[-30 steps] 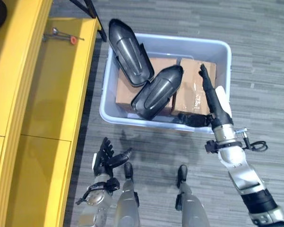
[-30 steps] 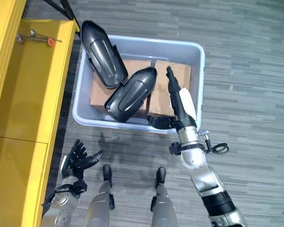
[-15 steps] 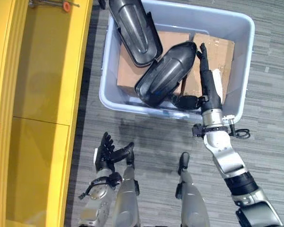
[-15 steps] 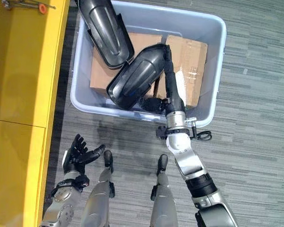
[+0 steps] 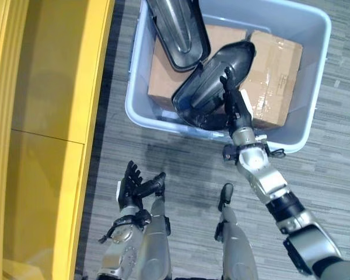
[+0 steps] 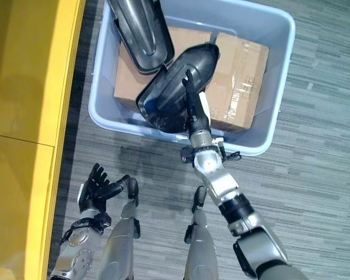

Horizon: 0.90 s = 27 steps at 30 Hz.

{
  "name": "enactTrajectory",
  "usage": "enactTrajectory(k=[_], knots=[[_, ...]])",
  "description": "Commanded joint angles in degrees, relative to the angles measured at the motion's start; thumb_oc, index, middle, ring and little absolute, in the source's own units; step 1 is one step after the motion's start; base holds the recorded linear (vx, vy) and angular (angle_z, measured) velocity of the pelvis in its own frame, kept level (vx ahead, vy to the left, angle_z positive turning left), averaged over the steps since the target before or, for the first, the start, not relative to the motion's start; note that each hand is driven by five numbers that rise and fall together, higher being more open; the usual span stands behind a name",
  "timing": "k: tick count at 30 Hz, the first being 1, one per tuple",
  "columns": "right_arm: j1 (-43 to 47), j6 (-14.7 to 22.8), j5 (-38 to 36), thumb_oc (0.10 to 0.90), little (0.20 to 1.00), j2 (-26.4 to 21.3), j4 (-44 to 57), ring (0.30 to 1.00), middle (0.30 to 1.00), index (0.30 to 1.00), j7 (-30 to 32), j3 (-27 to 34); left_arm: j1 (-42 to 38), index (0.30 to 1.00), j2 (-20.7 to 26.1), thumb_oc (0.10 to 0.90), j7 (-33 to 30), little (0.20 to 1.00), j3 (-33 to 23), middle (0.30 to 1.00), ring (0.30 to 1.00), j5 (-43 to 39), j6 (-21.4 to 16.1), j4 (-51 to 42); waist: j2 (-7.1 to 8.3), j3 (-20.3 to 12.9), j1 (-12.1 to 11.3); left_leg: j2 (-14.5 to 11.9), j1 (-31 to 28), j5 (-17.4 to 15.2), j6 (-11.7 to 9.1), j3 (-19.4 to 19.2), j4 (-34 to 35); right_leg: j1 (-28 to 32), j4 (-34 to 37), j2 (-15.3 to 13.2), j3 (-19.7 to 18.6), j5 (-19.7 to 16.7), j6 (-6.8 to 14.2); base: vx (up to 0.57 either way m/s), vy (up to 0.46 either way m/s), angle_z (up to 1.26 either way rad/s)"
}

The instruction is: Move parts from the plastic box to the shelf.

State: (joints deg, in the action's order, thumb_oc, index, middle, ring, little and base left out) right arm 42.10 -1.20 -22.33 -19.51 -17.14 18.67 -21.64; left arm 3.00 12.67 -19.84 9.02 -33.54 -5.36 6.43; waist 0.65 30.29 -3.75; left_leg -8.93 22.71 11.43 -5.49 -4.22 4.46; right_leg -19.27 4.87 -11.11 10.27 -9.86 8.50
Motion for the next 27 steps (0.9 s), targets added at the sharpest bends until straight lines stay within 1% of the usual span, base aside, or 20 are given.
enactTrajectory(k=[1,2,7,8,14,15,16,19,24,27], knots=[[6.55,3.89,-3.68,0.900,1.000,-1.14,1.06,1.000,1.000,1.000,-0.68,-0.19,1.37,1.000,3.96,0.900,-0.58,1.000,-1.20,1.000,1.000,-0.74,-4.12,-6.10,2.35,-0.49,-1.27,-1.21,-4.99,-3.97,-0.48,1.26,0.54,0.17,-2.46,-1.64,0.80,0.48,-0.82,0.00,0.000,0.00],[8.99,3.25,-3.09,0.900,1.000,-2.61,-2.28,1.000,1.000,1.000,-0.14,0.01,1.14,1.000,4.15,0.900,-0.51,1.000,-0.81,1.000,1.000,-1.01,-4.29,-6.19,2.36,-0.49,-1.42,-1.20,-4.38,-3.89,-0.56,1.41,0.54,-0.23,-2.46,-1.60,0.96,0.42,-0.80,0.00,0.000,0.00],[14.89,1.90,-0.54,0.900,1.000,-6.06,-10.43,1.000,1.000,1.000,1.14,-0.16,0.75,1.000,4.57,0.900,-0.65,1.000,-0.07,1.000,1.000,-1.04,-4.75,-6.25,2.45,-0.49,-1.80,-1.25,-3.19,-3.74,-0.64,1.71,0.54,-1.29,-2.61,-1.51,1.18,0.36,-0.77,0.00,0.009,0.03],[17.18,1.20,1.22,0.900,1.000,-7.79,-14.30,1.000,1.000,1.000,1.84,-0.39,0.29,1.000,4.52,0.900,-0.79,1.000,0.26,1.000,1.000,-0.95,-5.02,-6.34,2.45,-0.49,-1.78,-1.25,-2.72,-3.74,-0.60,1.89,0.54,-1.71,-2.75,-1.52,1.10,0.41,-0.76,0.01,0.013,0.04],[21.62,-0.29,5.88,0.900,1.000,-11.95,-24.51,1.000,1.000,1.000,1.77,-1.64,-0.81,1.000,4.73,0.900,-1.04,1.000,0.62,1.000,1.000,-0.69,-5.64,-6.84,2.49,-0.49,-1.64,-1.20,-2.26,-3.85,-0.42,2.10,0.54,-2.30,-3.13,-1.38,1.08,0.69,-0.69,0.01,0.005,0.03],[21.75,-0.22,5.86,0.900,1.000,-11.96,-24.65,1.000,1.000,1.000,1.74,-1.70,-0.86,1.000,4.70,0.900,-1.04,1.000,0.61,1.000,1.000,-0.69,-5.65,-6.83,2.47,-0.49,-1.62,-1.21,-2.22,-3.84,-0.42,2.10,0.54,-2.34,-3.15,-1.38,1.08,0.70,-0.69,0.00,0.000,0.00],[23.09,-0.46,7.02,0.900,1.000,-13.57,-27.95,1.000,1.000,1.000,1.65,-2.18,-1.17,1.000,4.88,0.900,-1.04,1.000,0.64,1.000,1.000,-0.50,-5.96,-7.12,2.45,-0.49,-1.55,-1.14,-2.24,-3.89,-0.41,2.18,0.54,-2.36,-3.14,-1.25,0.92,0.81,-0.70,0.00,0.000,0.00],[25.11,-0.51,9.09,0.900,1.000,-16.00,-31.06,1.000,1.000,1.000,2.02,-2.78,-1.73,1.000,4.95,0.900,-0.91,1.000,0.67,1.000,1.000,-0.29,-6.27,-7.51,2.36,-0.49,-1.37,-1.15,-2.21,-4.00,-0.39,2.10,0.54,-2.61,-3.28,-1.18,0.67,0.90,-0.70,0.00,0.000,0.00],[27.68,-0.74,12.57,0.900,1.000,-19.78,-32.35,1.000,1.000,1.000,2.20,-5.18,-3.08,1.000,5.20,0.900,-1.22,1.000,0.92,1.000,1.000,0.09,-6.91,-7.75,2.71,-0.49,-0.62,-1.05,-2.68,-4.30,-0.19,1.85,0.54,-2.78,-3.50,-0.92,0.08,1.04,-0.70,0.00,0.000,0.00],[27.97,-0.77,13.16,0.900,1.000,-20.44,-32.52,1.000,1.000,1.000,2.08,-5.53,-3.28,1.000,5.24,0.900,-1.27,1.000,0.93,1.000,1.000,0.07,-6.89,-7.68,2.78,-0.49,-0.49,-1.08,-2.77,-4.31,-0.21,1.79,0.54,-2.73,-3.52,-0.91,-0.03,1.08,-0.68,0.00,0.000,0.00]])
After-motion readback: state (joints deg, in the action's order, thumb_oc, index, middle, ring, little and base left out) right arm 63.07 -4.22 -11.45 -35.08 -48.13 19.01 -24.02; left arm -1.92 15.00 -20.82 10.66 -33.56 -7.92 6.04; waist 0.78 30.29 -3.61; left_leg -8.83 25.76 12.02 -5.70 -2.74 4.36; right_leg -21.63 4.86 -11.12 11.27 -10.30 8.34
